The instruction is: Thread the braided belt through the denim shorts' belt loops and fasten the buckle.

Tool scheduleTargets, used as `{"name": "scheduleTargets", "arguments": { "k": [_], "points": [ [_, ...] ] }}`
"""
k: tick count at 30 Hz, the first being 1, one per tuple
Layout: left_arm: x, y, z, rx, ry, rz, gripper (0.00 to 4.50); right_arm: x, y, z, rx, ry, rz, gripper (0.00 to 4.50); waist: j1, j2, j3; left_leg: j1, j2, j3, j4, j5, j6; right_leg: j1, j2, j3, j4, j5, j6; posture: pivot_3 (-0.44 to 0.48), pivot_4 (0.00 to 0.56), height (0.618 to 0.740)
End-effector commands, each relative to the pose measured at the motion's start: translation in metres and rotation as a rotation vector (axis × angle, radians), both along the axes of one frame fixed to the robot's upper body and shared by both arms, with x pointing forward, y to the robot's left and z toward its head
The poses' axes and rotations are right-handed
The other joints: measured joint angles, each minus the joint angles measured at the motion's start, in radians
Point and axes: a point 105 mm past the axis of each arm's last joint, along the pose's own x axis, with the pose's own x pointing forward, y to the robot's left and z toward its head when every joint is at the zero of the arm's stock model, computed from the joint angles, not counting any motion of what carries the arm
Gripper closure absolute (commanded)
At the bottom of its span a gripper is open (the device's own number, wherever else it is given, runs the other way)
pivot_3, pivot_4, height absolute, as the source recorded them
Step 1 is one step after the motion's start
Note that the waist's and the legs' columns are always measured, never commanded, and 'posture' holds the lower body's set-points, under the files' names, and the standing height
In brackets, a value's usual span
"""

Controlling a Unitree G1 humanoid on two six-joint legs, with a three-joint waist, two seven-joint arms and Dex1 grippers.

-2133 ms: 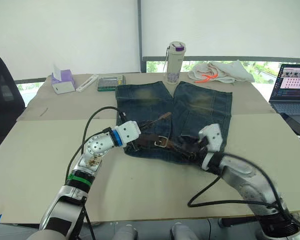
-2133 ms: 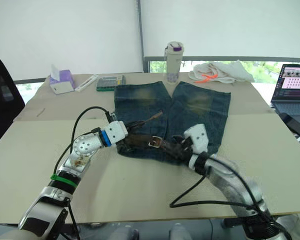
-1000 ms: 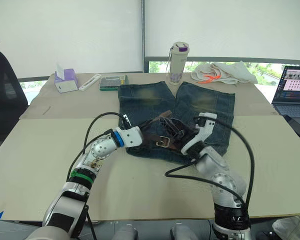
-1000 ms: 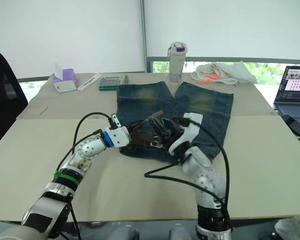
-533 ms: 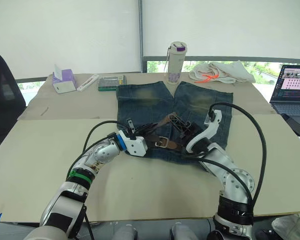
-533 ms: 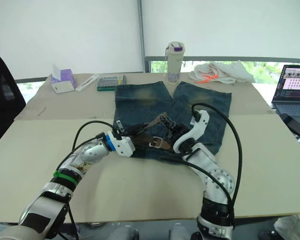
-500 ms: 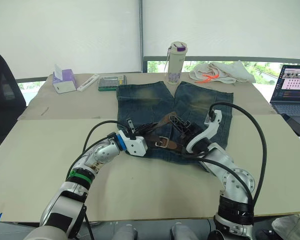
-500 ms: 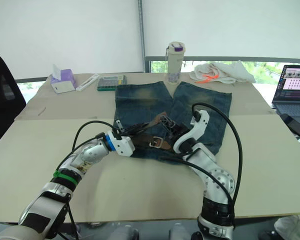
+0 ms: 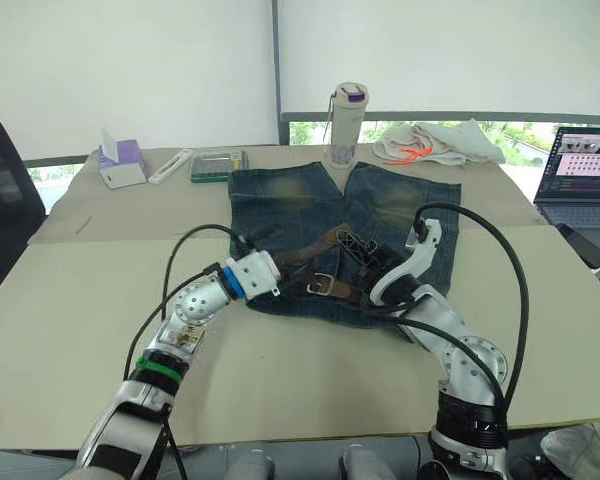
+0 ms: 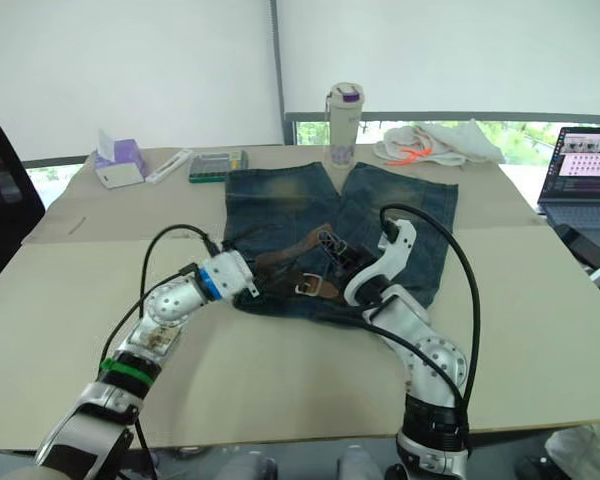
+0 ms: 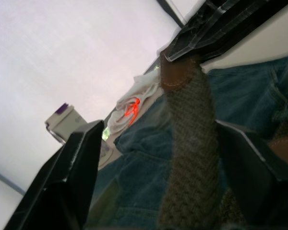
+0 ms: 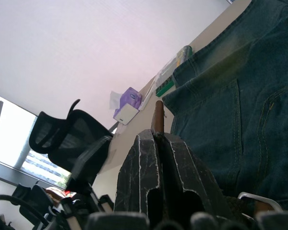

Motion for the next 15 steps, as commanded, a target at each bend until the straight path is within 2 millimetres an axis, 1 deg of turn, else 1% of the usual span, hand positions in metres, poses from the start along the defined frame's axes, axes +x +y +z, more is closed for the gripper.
{"name": "scheduleTargets", "arguments": {
  "k": [1, 3, 5, 7, 9, 11, 13, 15],
  "points": [
    [-0.011, 0.007, 0.027, -0.192, 0.143, -0.089, 0.05, -0.002, -0.001, 0.013, 0.016, -0.074, -0.02, 4.5, -0.004, 0.0, 0.0, 0.0, 0.0, 0.0, 0.0, 0.0, 0.0, 0.0, 0.0, 0.0, 0.0, 0.0, 0.0, 0.0, 0.15, 0.74],
    [-0.021, 0.006, 0.037, -0.357, 0.303, -0.174, 0.05, 0.001, -0.003, 0.011, 0.013, -0.076, -0.047, 4.5, -0.005, 0.0, 0.0, 0.0, 0.001, 0.0, 0.0, 0.0, 0.0, 0.0, 0.001, 0.0, 0.0, 0.0, 0.0, 0.0, 0.15, 0.74],
    [-0.039, -0.002, 0.045, -0.554, 0.537, -0.341, 0.05, 0.003, -0.003, 0.01, 0.013, -0.089, -0.063, 4.5, -0.005, 0.0, 0.0, 0.0, 0.002, 0.0, 0.0, 0.0, 0.0, 0.0, 0.001, 0.0, 0.0, 0.0, 0.0, 0.0, 0.15, 0.74],
    [-0.053, -0.008, 0.047, -0.631, 0.693, -0.454, 0.05, 0.004, -0.002, 0.011, 0.011, -0.106, -0.07, 4.5, -0.004, 0.0, 0.0, 0.0, 0.003, 0.0, 0.0, 0.0, 0.0, 0.001, 0.001, 0.0, -0.001, 0.0, 0.0, 0.0, 0.15, 0.74],
    [-0.061, -0.011, 0.044, -0.677, 0.831, -0.507, 0.05, 0.004, -0.002, 0.013, 0.018, -0.124, -0.079, 4.5, -0.005, 0.001, 0.0, 0.0, 0.003, 0.0, 0.0, 0.0, 0.0, 0.001, 0.001, 0.0, -0.002, 0.0, 0.0, 0.0, 0.15, 0.74],
    [-0.066, -0.014, 0.041, -0.715, 0.934, -0.541, 0.05, 0.005, -0.002, 0.016, 0.024, -0.147, -0.089, 4.5, -0.005, 0.001, 0.0, 0.001, 0.003, 0.0, 0.0, 0.0, 0.0, 0.001, 0.001, 0.0, -0.002, 0.0, 0.0, 0.0, 0.15, 0.74],
    [-0.065, -0.017, 0.034, -0.758, 1.051, -0.539, 0.05, 0.004, -0.003, 0.019, 0.031, -0.175, -0.095, 4.5, -0.004, 0.001, 0.0, 0.002, 0.003, 0.0, 0.0, 0.0, 0.0, 0.001, 0.002, 0.0, -0.002, -0.001, -0.001, 0.0, 0.15, 0.74],
    [-0.059, -0.018, 0.026, -0.832, 1.149, -0.513, 0.05, 0.001, -0.004, 0.022, 0.039, -0.206, -0.092, 4.5, -0.001, 0.001, 0.0, 0.002, 0.003, 0.0, 0.0, 0.0, 0.0, 0.001, 0.002, 0.0, -0.002, -0.001, -0.001, 0.0, 0.15, 0.74]
  ]
}}
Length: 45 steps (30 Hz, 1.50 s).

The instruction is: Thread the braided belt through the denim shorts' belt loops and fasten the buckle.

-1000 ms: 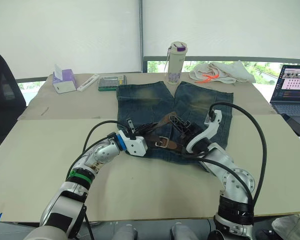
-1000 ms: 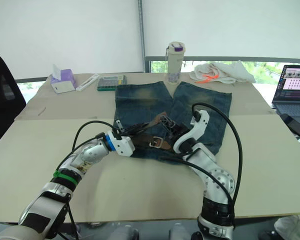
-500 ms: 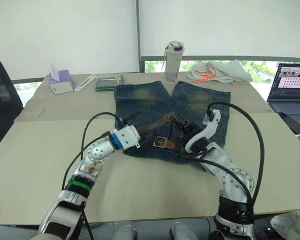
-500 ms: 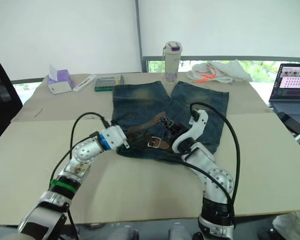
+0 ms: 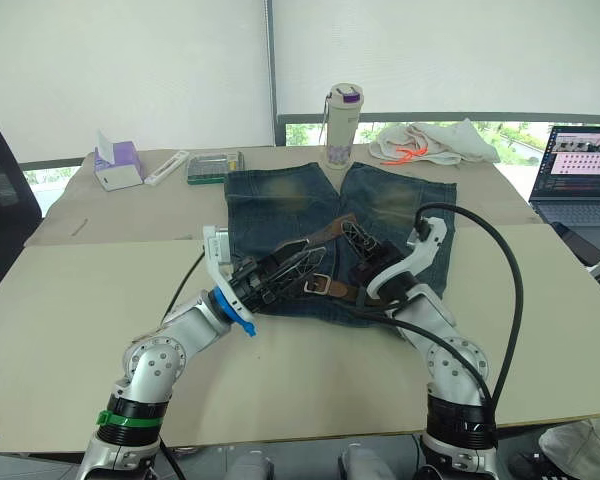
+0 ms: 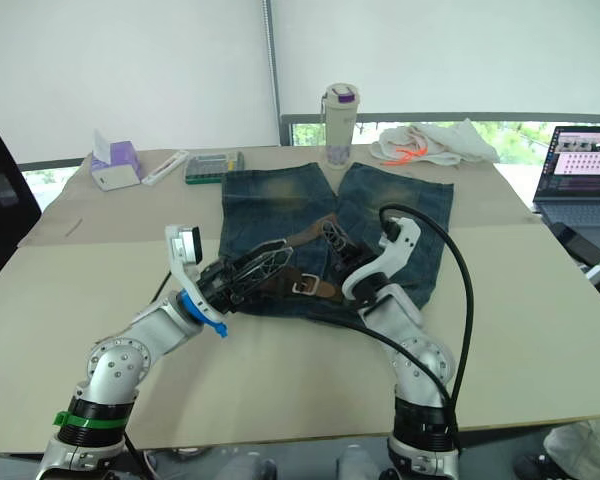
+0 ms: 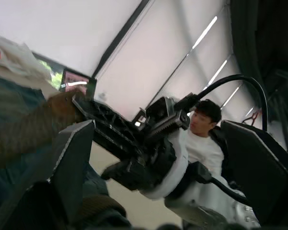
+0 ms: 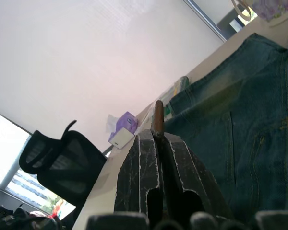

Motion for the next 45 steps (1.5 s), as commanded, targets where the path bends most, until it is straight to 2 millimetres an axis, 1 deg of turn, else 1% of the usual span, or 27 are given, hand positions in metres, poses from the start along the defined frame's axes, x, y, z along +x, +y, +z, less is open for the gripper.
{"name": "scheduleTargets", "arguments": {
  "k": [1, 3, 5, 9, 18, 25, 29, 32, 34, 37, 39, 43, 44, 45],
  "points": [
    [0.005, -0.002, -0.002, -0.095, 0.171, -0.019, 0.05, -0.009, 0.0, 0.016, 0.019, -0.11, 0.007, 4.5, 0.002, 0.0, 0.0, 0.0, 0.0, 0.0, 0.0, 0.0, 0.0, 0.0, 0.0, 0.0, 0.0, 0.0, 0.0, 0.0, 0.15, 0.74],
    [0.01, -0.002, -0.009, -0.154, 0.279, -0.031, 0.05, -0.013, 0.0, 0.017, 0.014, -0.139, 0.021, 4.5, 0.002, 0.0, 0.0, 0.0, -0.001, 0.0, 0.0, 0.0, 0.0, 0.0, -0.001, 0.0, -0.001, 0.0, 0.0, 0.0, 0.15, 0.74],
    [0.016, -0.002, -0.013, -0.206, 0.347, -0.035, 0.05, -0.016, 0.001, 0.016, 0.011, -0.148, 0.036, 4.5, 0.002, 0.0, 0.0, 0.0, -0.003, 0.0, 0.0, 0.0, 0.0, 0.0, -0.001, 0.0, -0.001, 0.0, 0.0, 0.0, 0.15, 0.74],
    [0.022, -0.002, -0.011, -0.29, 0.407, -0.05, 0.05, -0.023, 0.006, 0.019, 0.025, -0.174, 0.079, 4.5, 0.002, 0.0, 0.0, 0.0, -0.004, 0.0, 0.0, 0.0, 0.0, 0.0, -0.001, 0.0, -0.001, 0.0, -0.001, 0.0, 0.15, 0.74],
    [0.022, -0.008, -0.008, -0.304, 0.416, -0.079, 0.05, -0.027, 0.014, 0.018, 0.01, -0.184, 0.109, 4.5, 0.004, 0.0, 0.0, 0.0, -0.005, 0.0, 0.0, 0.0, -0.001, 0.0, -0.001, 0.0, -0.002, -0.001, -0.001, 0.0, 0.15, 0.74],
    [0.032, -0.007, -0.009, -0.33, 0.436, -0.014, 0.05, -0.026, 0.017, 0.016, 0.015, -0.169, 0.115, 4.5, 0.007, 0.0, 0.0, 0.0, -0.005, 0.0, -0.001, 0.0, -0.001, 0.001, -0.001, 0.0, -0.004, -0.001, -0.001, 0.0, 0.15, 0.74],
    [0.035, -0.005, -0.009, -0.353, 0.447, 0.01, 1.2, -0.025, 0.017, 0.016, 0.02, -0.165, 0.11, 4.5, 0.007, 0.0, 0.0, -0.001, -0.005, 0.0, -0.001, 0.0, -0.001, 0.001, -0.001, 0.0, -0.005, -0.001, -0.001, 0.0, 0.15, 0.74],
    [0.035, -0.005, -0.008, -0.357, 0.447, 0.013, 2.28, -0.025, 0.017, 0.016, 0.022, -0.163, 0.108, 4.5, 0.007, 0.0, 0.0, -0.001, -0.005, 0.0, -0.002, 0.001, -0.001, 0.001, -0.001, 0.0, -0.006, -0.001, -0.001, 0.0, 0.15, 0.74],
    [0.036, -0.005, -0.009, -0.36, 0.456, 0.015, 2.9, -0.025, 0.016, 0.016, 0.023, -0.159, 0.104, 4.5, 0.007, 0.0, 0.0, -0.001, -0.005, 0.0, -0.002, 0.001, -0.001, 0.001, -0.002, 0.0, -0.006, -0.001, -0.001, 0.0, 0.15, 0.74],
    [0.035, -0.008, -0.01, -0.352, 0.458, 0.006, 3.94, -0.025, 0.016, 0.016, 0.023, -0.158, 0.106, 4.5, 0.007, 0.0, 0.0, -0.001, -0.005, 0.0, -0.002, 0.001, -0.001, 0.001, -0.002, 0.0, -0.006, -0.001, -0.001, 0.0, 0.15, 0.74],
    [0.035, -0.009, -0.011, -0.348, 0.458, 0.004, 4.45, -0.026, 0.016, 0.016, 0.019, -0.157, 0.108, 4.5, 0.007, 0.0, 0.0, -0.001, -0.005, 0.0, -0.002, 0.001, -0.001, 0.001, -0.002, 0.0, -0.007, -0.001, -0.001, 0.0, 0.15, 0.74],
    [0.038, -0.007, -0.013, -0.33, 0.458, 0.034, 4.45, -0.026, 0.015, 0.015, -0.002, -0.165, 0.099, 4.5, 0.007, 0.0, 0.0, -0.001, -0.005, 0.0, -0.002, 0.001, -0.001, 0.001, -0.001, 0.0, -0.007, 0.0, -0.001, 0.0, 0.15, 0.74],
    [0.039, -0.005, -0.016, -0.307, 0.461, 0.051, 4.45, -0.026, 0.012, 0.014, -0.034, -0.177, 0.09, 4.5, 0.007, 0.0, 0.0, -0.001, -0.005, 0.0, -0.002, 0.001, -0.001, 0.001, -0.001, 0.0, -0.007, 0.0, -0.001, 0.0, 0.15, 0.74],
    [0.041, -0.003, -0.018, -0.29, 0.462, 0.067, 4.49, -0.026, 0.011, 0.014, -0.075, -0.192, 0.095, 4.12, 0.007, 0.0, 0.0, -0.001, -0.005, 0.0, -0.002, 0.001, -0.001, 0.001, -0.001, 0.0, -0.007, 0.0, -0.001, 0.0, 0.15, 0.74]
  ]
}}
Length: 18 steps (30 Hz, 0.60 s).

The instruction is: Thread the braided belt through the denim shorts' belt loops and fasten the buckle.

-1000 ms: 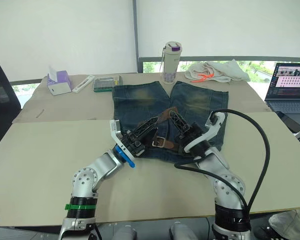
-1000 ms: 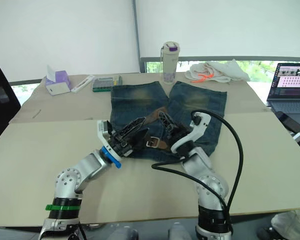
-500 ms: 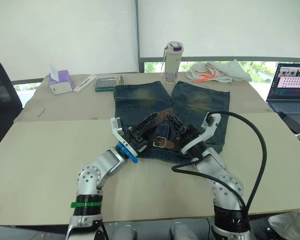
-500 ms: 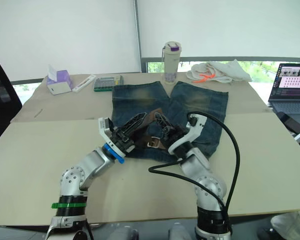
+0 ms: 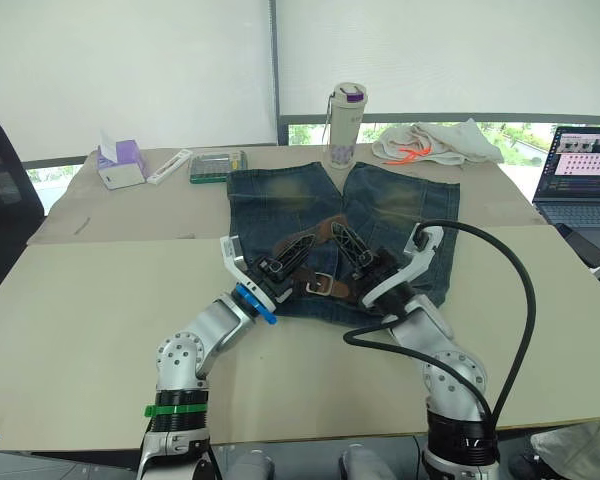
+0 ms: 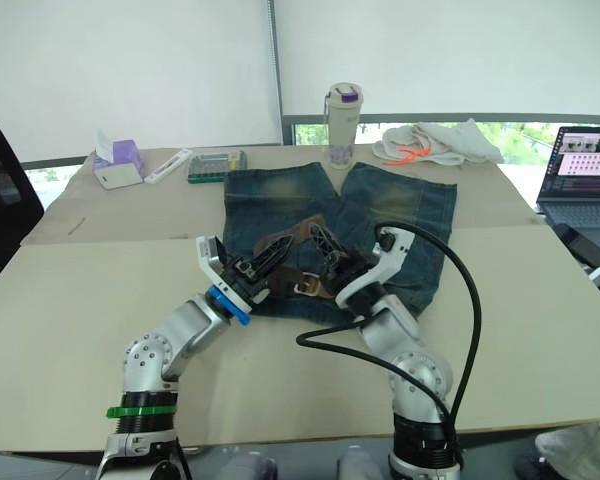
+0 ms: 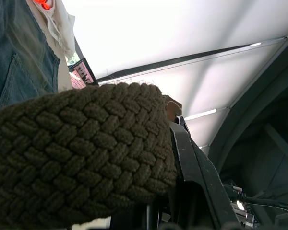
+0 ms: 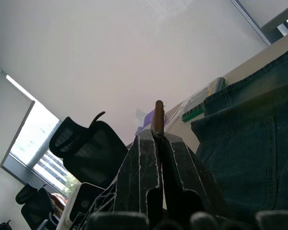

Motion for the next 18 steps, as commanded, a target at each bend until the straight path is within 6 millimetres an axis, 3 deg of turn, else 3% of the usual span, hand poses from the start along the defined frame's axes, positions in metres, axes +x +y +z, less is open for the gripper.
{"name": "scheduleTargets", "arguments": {
  "k": [1, 3, 7, 12, 18],
  "points": [
    [0.004, 0.006, 0.005, 0.056, -0.033, 0.029, 4.5, -0.006, -0.003, 0.01, -0.091, -0.097, 0.003, 3.72, 0.0, 0.0, 0.0, 0.0, 0.0, 0.0, 0.0, 0.0, 0.0, 0.0, 0.0, 0.0, 0.0, 0.0, 0.0, 0.0, 0.15, 0.74],
    [0.007, 0.011, 0.003, 0.121, -0.041, 0.052, 4.5, -0.008, -0.007, 0.005, -0.267, -0.172, -0.011, 3.22, 0.0, 0.0, 0.0, 0.0, -0.001, 0.001, 0.0, 0.0, -0.001, 0.0, 0.0, 0.0, -0.001, 0.0, 0.0, 0.0, 0.15, 0.74],
    [0.013, 0.022, -0.006, 0.306, -0.067, 0.097, 4.5, -0.014, -0.015, -0.01, -0.558, -0.302, 0.008, 1.74, 0.0, 0.0, 0.0, 0.0, -0.001, 0.004, -0.001, 0.001, -0.002, 0.0, 0.0, -0.001, -0.002, 0.0, 0.0, 0.0, 0.15, 0.74],
    [0.015, 0.03, -0.018, 0.462, -0.07, 0.117, 4.5, -0.02, -0.022, -0.05, -0.982, -0.404, 0.108, 1.74, 0.0, -0.001, 0.001, 0.0, -0.001, 0.004, -0.001, 0.001, -0.002, 0.001, 0.0, -0.001, -0.003, 0.0, 0.0, 0.0, 0.15, 0.74],
    [0.017, 0.028, -0.021, 0.539, -0.09, 0.123, 4.5, -0.013, -0.02, -0.077, -1.258, -0.466, 0.11, 1.74, 0.003, -0.004, 0.002, 0.0, -0.001, 0.003, -0.002, 0.002, -0.003, 0.001, 0.0, -0.001, -0.003, 0.0, 0.0, 0.0, 0.15, 0.74]
  ]
}}
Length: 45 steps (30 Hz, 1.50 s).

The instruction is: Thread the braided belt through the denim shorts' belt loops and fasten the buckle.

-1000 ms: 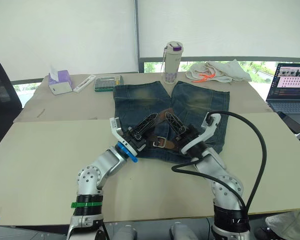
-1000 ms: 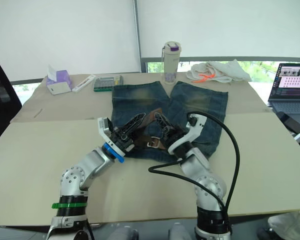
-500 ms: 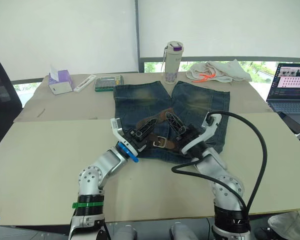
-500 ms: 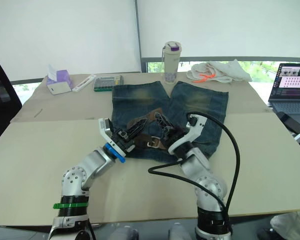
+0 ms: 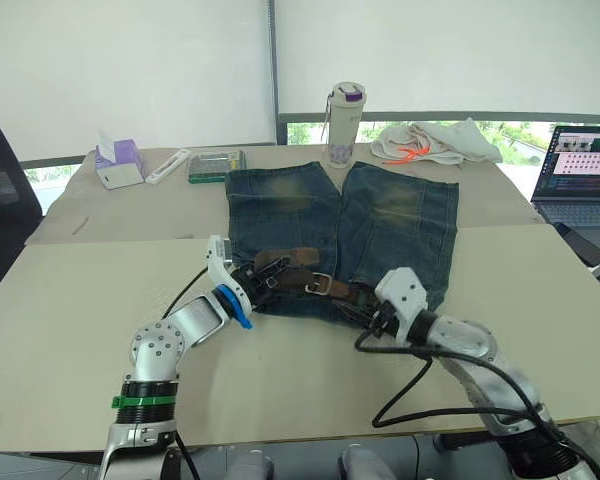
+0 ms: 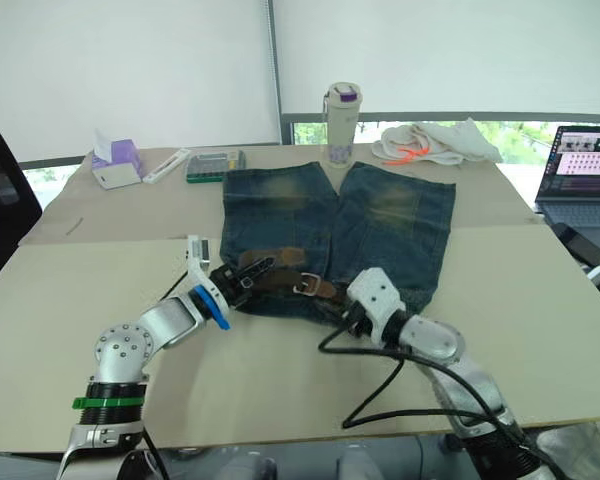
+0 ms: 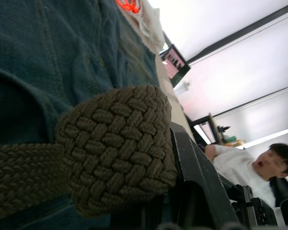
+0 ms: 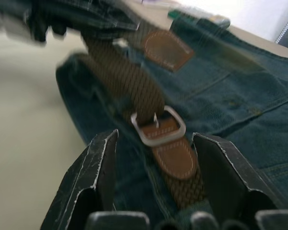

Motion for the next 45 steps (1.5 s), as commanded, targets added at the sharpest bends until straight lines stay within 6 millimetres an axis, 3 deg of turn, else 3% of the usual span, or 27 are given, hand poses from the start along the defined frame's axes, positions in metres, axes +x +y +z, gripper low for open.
{"name": "scheduleTargets", "arguments": {
  "k": [1, 8, 12, 19, 25, 31, 37, 39, 45],
  "points": [
    [0.001, -0.005, 0.015, 0.012, -0.069, -0.014, 4.5, 0.002, 0.008, 0.003, -0.095, -0.097, 0.025, 1.74, 0.004, -0.001, 0.0, 0.0, 0.0, 0.0, 0.0, 0.0, 0.0, 0.0, 0.0, 0.0, 0.0, 0.0, 0.0, 0.0, 0.15, 0.74],
    [-0.001, -0.009, 0.016, -0.005, -0.077, -0.02, 4.5, 0.015, 0.005, -0.014, -0.286, -0.182, -0.031, 1.74, 0.022, -0.002, 0.001, 0.0, 0.0, -0.002, 0.0, 0.0, -0.001, 0.0, -0.001, 0.0, 0.0, 0.001, 0.0, 0.0, 0.15, 0.74],
    [-0.002, -0.01, 0.018, -0.027, -0.081, -0.026, 4.5, 0.028, -0.005, -0.008, -0.322, -0.234, -0.138, 1.74, 0.023, -0.002, 0.001, 0.0, 0.0, -0.002, 0.0, 0.001, -0.001, 0.0, -0.001, 0.0, -0.001, 0.001, 0.0, 0.0, 0.15, 0.74],
    [-0.004, -0.012, 0.018, -0.045, -0.079, -0.033, 4.5, 0.027, -0.02, -0.017, -0.448, -0.242, -0.154, 1.74, 0.025, -0.002, 0.001, 0.0, -0.001, -0.002, 0.0, 0.001, -0.002, 0.001, -0.001, 0.0, 0.0, 0.001, 0.0, 0.0, 0.15, 0.74],
    [-0.004, -0.012, 0.019, -0.054, -0.079, -0.033, 4.5, 0.036, -0.031, -0.01, -0.488, -0.296, -0.236, 1.74, 0.024, -0.003, 0.001, 0.0, 0.0, -0.002, 0.0, 0.001, -0.002, 0.001, -0.001, 0.0, 0.0, 0.001, 0.0, 0.0, 0.15, 0.74],
    [-0.007, -0.015, 0.019, -0.072, -0.076, -0.041, 4.5, 0.039, -0.026, -0.013, -0.493, -0.312, -0.234, 1.74, 0.024, -0.003, 0.001, 0.0, -0.001, -0.002, 0.001, 0.001, -0.002, 0.001, -0.001, 0.0, 0.0, 0.001, 0.0, 0.0, 0.15, 0.74],
    [-0.011, -0.019, 0.018, -0.086, -0.067, -0.05, 4.5, 0.039, -0.025, -0.016, -0.466, -0.31, -0.24, 3.57, 0.025, -0.003, 0.001, 0.0, -0.001, -0.002, 0.001, 0.001, -0.002, 0.001, -0.001, 0.0, 0.0, 0.001, 0.0, 0.0, 0.15, 0.74],
    [-0.011, -0.019, 0.018, -0.09, -0.067, -0.045, 4.5, 0.041, -0.021, -0.006, -0.434, -0.383, -0.253, 4.3, 0.024, -0.003, 0.001, 0.0, -0.001, -0.002, 0.001, 0.001, -0.002, 0.001, -0.001, 0.0, -0.001, 0.001, 0.0, 0.0, 0.15, 0.74],
    [-0.008, -0.017, 0.02, -0.08, -0.086, -0.006, 4.5, 0.04, -0.019, 0.013, -0.375, -0.568, -0.295, 4.45, 0.023, -0.003, 0.001, 0.0, 0.0, -0.002, 0.0, 0.001, -0.003, 0.0, -0.001, 0.0, 0.0, 0.001, -0.001, 0.0, 0.15, 0.74]
  ]
}}
